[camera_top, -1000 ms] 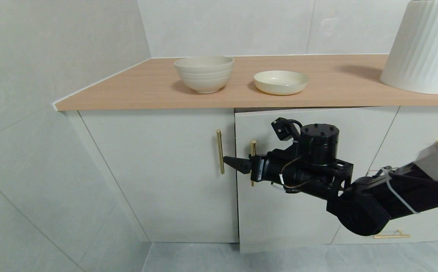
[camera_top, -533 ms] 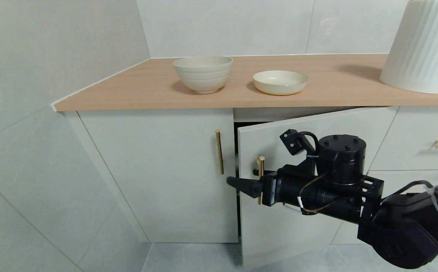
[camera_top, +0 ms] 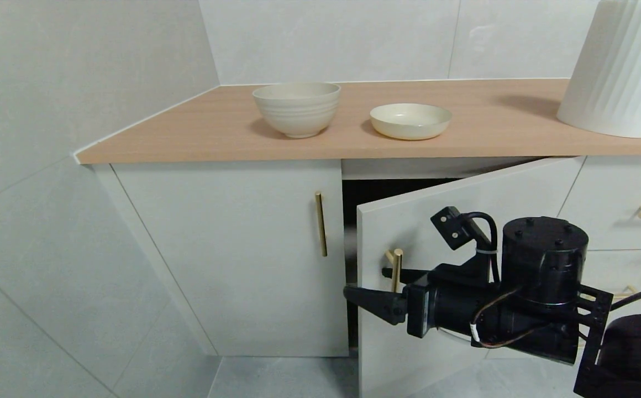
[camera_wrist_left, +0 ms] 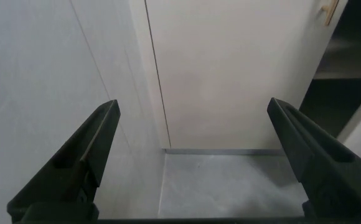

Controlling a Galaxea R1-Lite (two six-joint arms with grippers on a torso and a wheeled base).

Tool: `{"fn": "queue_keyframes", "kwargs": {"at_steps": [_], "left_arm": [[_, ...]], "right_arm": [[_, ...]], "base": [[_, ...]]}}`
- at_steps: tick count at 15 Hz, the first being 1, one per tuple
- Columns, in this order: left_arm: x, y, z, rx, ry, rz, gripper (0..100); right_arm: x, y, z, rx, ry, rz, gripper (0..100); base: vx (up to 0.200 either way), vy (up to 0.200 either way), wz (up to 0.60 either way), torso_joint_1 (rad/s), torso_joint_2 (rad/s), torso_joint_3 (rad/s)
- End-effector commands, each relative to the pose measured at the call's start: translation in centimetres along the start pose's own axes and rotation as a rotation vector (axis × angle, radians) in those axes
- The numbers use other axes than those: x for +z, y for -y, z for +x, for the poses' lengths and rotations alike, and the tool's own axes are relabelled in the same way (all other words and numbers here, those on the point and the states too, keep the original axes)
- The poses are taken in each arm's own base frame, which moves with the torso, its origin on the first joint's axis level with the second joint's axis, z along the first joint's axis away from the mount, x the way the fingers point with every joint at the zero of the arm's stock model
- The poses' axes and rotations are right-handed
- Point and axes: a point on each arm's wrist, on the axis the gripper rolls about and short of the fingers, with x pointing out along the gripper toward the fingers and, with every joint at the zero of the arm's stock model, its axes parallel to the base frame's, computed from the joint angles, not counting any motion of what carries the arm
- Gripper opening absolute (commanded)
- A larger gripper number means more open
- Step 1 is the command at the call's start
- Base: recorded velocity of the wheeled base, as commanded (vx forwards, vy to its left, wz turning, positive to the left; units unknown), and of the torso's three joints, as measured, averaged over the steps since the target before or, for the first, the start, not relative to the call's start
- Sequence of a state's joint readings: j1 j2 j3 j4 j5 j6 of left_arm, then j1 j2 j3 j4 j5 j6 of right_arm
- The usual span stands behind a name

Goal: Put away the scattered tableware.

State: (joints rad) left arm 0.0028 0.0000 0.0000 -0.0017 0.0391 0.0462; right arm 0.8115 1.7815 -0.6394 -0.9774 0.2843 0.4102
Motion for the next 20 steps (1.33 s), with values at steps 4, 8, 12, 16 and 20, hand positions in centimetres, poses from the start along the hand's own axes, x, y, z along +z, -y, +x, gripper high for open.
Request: {"fn": "queue_keyframes", "kwargs": {"at_steps": [4,8,12,16,20], "left_arm": [[4.0,0.1,-0.8,-0.157,0.073,0.006,100],[12.7,0.5,4.4,-0.407,-0.106,-0.017,100],[14.1,2.5,15.1,-0.635,-0.285,-0.062,100],[12.7,6.1,20.0,-0.754,-0.338,-0.243,100],[11.0,7.9,22.0,-0.792,-0.383,-0.291,100]], "right_arm": [[-0.8,-0.6,-0.6,0.019,-0.024,-0.026,100],[-0.8,-0.8,-0.8,0.032,-0.006,-0.052,100],[-1.2,-1.0,-0.9,0.036,-0.018,-0.052,100],[-1.5,-0.9,-0.8,0.032,-0.027,-0.048,100],[-1.7,-0.8,-0.8,0.030,-0.034,-0.047,100]], "base": [[0.000,0.000,0.00,0.000,0.00,0.000],[0.000,0.000,0.00,0.000,0.00,0.000],[0.000,0.000,0.00,0.000,0.00,0.000],[0.000,0.000,0.00,0.000,0.00,0.000],[0.000,0.000,0.00,0.000,0.00,0.000]]}}
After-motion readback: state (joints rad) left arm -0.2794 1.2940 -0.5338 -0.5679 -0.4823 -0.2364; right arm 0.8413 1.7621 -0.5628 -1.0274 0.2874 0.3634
